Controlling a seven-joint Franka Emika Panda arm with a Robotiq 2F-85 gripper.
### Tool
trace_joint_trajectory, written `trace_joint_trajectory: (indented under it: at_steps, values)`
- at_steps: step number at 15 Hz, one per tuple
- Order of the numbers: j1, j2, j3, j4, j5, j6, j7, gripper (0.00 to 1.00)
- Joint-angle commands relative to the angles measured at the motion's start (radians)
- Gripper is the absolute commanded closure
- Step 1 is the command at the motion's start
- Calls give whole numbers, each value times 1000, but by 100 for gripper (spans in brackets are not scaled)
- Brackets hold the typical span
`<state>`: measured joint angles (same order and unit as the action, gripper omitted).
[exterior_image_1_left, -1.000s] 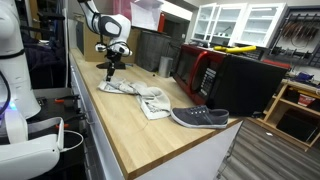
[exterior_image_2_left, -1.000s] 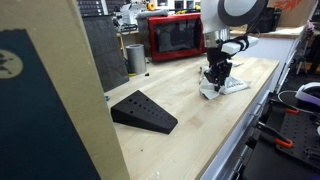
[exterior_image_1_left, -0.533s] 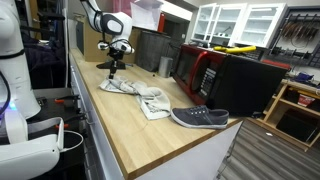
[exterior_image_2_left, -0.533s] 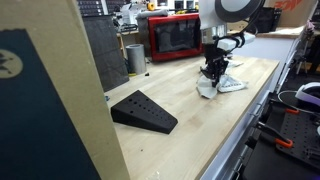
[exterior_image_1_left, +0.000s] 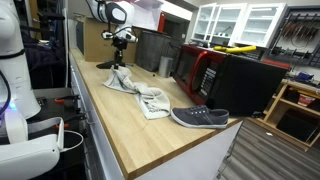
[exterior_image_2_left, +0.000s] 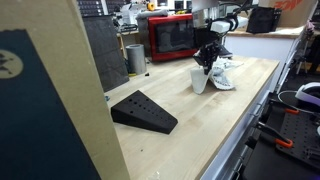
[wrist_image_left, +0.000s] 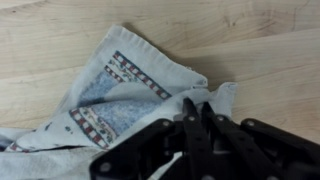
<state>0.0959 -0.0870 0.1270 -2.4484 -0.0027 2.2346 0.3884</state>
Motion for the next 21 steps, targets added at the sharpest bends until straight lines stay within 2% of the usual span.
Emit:
trace_joint_trajectory:
  at_steps: [1, 7, 11, 13, 14, 16, 21]
  values:
    - [15, -26, 9, 37, -7, -130, -74, 98]
    - [44, -53, 23, 74, 78, -402, -173, 98]
    - [63, -40, 25, 153, 182, -701, -242, 98]
    - [63, -31, 22, 194, 218, -807, -243, 98]
    - [60, -33, 21, 205, 229, -832, -237, 67]
    - [43, -40, 10, 223, 239, -806, -214, 60]
    - [-32, -18, -58, 262, 248, -654, -194, 23]
